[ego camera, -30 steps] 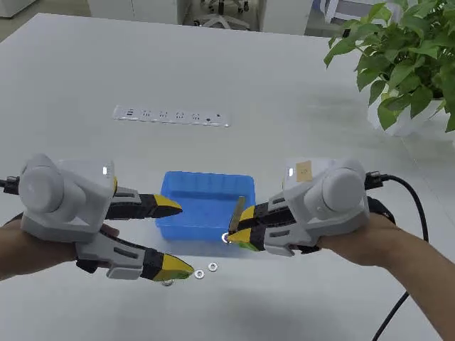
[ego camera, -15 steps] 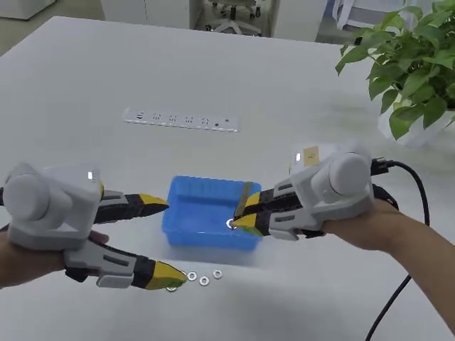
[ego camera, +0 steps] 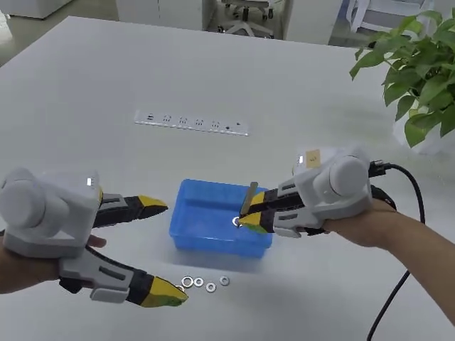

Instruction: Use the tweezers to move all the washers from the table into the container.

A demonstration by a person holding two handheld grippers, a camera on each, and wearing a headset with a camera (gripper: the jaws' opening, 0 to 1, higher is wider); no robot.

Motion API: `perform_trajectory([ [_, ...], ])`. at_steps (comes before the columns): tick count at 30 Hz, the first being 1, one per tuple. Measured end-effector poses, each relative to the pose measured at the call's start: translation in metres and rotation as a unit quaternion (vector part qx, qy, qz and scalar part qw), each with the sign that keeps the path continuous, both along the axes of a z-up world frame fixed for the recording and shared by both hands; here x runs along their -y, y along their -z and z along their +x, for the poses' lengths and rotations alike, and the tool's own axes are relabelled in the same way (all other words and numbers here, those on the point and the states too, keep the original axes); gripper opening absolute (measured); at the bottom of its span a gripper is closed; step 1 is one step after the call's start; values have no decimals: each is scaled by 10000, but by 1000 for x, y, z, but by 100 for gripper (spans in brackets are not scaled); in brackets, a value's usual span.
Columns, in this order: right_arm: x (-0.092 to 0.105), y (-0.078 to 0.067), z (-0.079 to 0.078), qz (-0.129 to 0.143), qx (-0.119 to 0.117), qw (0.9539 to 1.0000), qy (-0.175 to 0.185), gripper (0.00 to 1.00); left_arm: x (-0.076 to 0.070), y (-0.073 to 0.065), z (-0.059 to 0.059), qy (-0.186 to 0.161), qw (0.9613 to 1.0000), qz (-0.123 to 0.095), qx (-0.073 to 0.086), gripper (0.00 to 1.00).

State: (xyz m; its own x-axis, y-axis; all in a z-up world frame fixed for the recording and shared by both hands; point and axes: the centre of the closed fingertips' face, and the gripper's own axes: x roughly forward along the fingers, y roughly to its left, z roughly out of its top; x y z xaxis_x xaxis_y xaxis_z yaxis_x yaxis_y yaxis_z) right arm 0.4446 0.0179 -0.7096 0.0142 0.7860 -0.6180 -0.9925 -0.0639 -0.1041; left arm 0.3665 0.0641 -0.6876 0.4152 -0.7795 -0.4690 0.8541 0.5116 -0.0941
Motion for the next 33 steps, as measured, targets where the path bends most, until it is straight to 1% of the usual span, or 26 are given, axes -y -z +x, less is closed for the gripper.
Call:
perform_trajectory([
  [8,-3,11,9,-21,-14,10000,-54,9,0,0,5,-36,10000,-14,25,99],
  [13,-4,21,14,-82,-40,9999,-56,9,0,0,8,-18,10000,-53,10,99],
  [18,-4,31,18,-152,-53,9999,-62,9,-2,2,10,-5,10000,9,-8,99],
  [21,-5,35,19,-179,-93,9998,-72,9,-2,4,12,-6,10000,6,-29,99],
  [24,-5,39,21,-209,-71,9997,-69,9,-1,4,13,20,10000,-11,-59,99],
  [28,-5,44,23,-241,-112,9996,-68,9,0,6,18,49,10000,15,-76,98],
  [30,-5,47,23,-285,-113,9995,-83,9,0,6,21,49,9999,-18,-98,98],
  [33,-5,50,23,-324,-124,9993,-106,9,1,5,26,50,9999,-40,-90,97],
])
